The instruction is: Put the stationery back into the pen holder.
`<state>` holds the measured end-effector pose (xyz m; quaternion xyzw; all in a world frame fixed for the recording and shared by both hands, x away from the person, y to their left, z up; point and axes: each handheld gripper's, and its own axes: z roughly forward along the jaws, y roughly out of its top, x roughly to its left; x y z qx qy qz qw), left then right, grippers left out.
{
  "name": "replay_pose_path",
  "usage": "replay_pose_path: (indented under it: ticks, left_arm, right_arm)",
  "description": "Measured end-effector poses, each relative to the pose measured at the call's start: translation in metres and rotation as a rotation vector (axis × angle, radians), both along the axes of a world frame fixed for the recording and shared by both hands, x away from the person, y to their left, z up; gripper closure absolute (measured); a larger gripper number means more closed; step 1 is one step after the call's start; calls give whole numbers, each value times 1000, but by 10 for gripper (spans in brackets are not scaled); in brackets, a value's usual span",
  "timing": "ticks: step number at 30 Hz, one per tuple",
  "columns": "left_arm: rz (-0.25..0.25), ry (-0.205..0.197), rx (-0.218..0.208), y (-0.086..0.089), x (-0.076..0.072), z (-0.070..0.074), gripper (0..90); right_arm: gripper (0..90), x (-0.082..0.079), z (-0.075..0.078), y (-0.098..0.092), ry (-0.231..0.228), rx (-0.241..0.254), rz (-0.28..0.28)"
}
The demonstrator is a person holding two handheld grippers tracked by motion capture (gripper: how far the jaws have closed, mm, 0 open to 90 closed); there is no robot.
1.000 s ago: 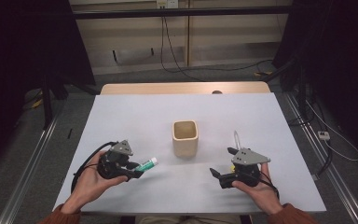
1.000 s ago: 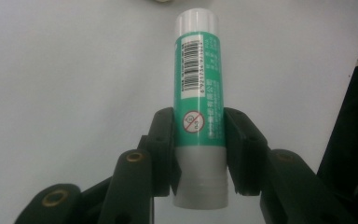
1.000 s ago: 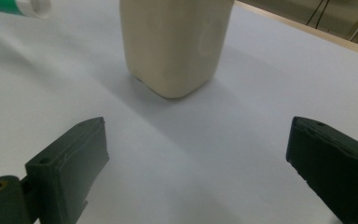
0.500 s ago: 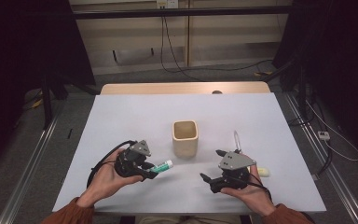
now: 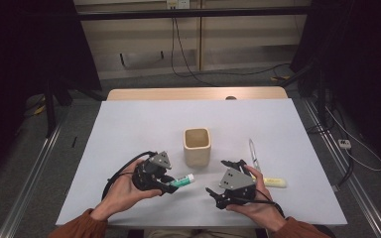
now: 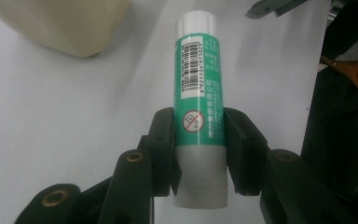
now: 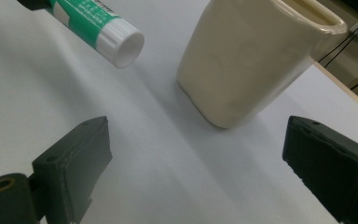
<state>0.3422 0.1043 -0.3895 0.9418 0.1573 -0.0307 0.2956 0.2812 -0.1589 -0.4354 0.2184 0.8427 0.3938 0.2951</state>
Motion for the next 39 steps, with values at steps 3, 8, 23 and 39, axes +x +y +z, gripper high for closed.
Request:
replay_pose_path:
  ticks: [3, 8, 23, 39]
  left_arm:
    - [-21, 1, 25, -9, 1, 0, 658]
    - [-34, -1, 15, -21, 5, 1, 658]
    - [-92, 5, 26, -61, 17, -1, 658]
    - [-100, 25, 14, -76, 19, -1, 658]
  right_arm:
    - [98, 0, -3, 4, -33, -67, 10]
    - [102, -1, -4, 5, -76, -104, 15]
    - [242, -15, -11, 4, -322, -376, 32]
    - [445, -26, -16, 15, -470, -493, 91]
